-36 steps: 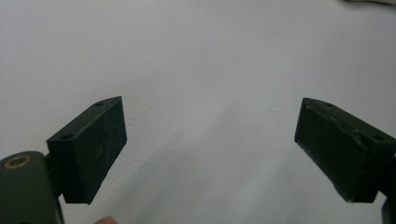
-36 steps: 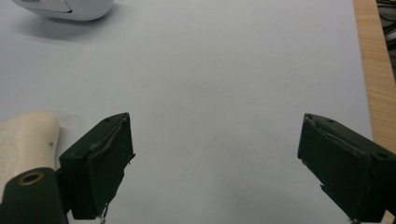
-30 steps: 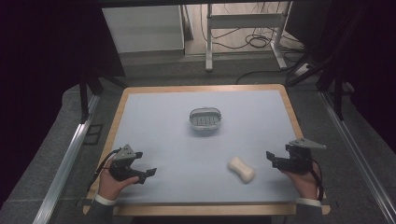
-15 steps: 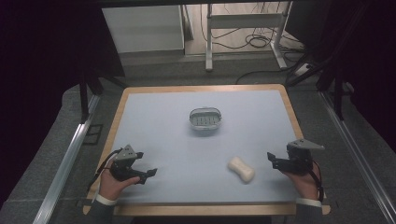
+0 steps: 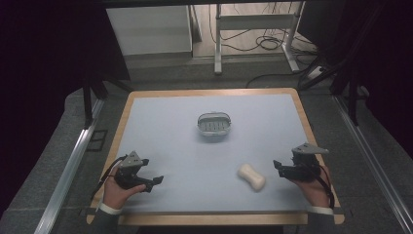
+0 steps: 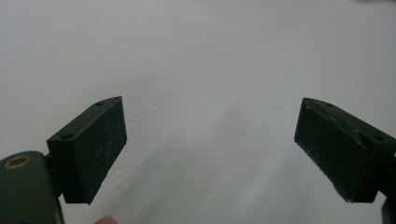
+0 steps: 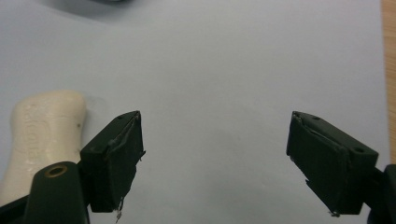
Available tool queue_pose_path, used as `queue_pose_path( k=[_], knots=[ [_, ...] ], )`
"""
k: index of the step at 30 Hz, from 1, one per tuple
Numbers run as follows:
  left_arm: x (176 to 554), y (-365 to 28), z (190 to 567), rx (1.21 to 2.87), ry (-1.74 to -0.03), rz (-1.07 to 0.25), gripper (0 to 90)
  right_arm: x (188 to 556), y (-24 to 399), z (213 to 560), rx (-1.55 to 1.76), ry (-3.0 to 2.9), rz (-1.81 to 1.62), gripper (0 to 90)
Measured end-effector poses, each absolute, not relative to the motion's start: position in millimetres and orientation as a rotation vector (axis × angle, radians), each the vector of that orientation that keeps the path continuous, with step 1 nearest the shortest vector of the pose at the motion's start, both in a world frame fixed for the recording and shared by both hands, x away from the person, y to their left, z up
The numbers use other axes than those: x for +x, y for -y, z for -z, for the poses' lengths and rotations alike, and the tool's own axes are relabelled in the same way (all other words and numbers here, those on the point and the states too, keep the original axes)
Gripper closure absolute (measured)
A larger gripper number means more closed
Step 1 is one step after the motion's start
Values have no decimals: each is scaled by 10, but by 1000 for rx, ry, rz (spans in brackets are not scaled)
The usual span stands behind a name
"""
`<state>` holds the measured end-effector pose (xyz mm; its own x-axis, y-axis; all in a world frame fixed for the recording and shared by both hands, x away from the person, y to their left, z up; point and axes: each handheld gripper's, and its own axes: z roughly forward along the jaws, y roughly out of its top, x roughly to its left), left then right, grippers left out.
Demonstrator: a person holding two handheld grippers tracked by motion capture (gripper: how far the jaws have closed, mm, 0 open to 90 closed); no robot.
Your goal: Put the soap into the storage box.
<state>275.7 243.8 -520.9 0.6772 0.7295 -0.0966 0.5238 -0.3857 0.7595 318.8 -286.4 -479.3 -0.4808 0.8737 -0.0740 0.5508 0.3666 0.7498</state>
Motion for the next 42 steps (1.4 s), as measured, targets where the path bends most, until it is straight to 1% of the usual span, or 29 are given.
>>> queue_pose_path(
  k=[4,13,26,34,42],
  knots=[
    [2752,-2456,5198,2078,-968,-331,96,3228,2807,4755,1220,-2197,-922,210],
    [2745,-2447,5204,2087,-963,-330,96,3268,2674,4537,1165,-2266,-898,211],
    [2750,-2413,5233,2106,-959,-328,96,3341,2370,4590,1067,-2446,-779,217],
    [2744,-2428,5230,2110,-957,-340,96,3280,2136,4596,981,-2511,-750,220],
    [2741,-2436,5222,2103,-955,-337,96,3274,1993,4638,942,-2551,-696,224]
  ],
)
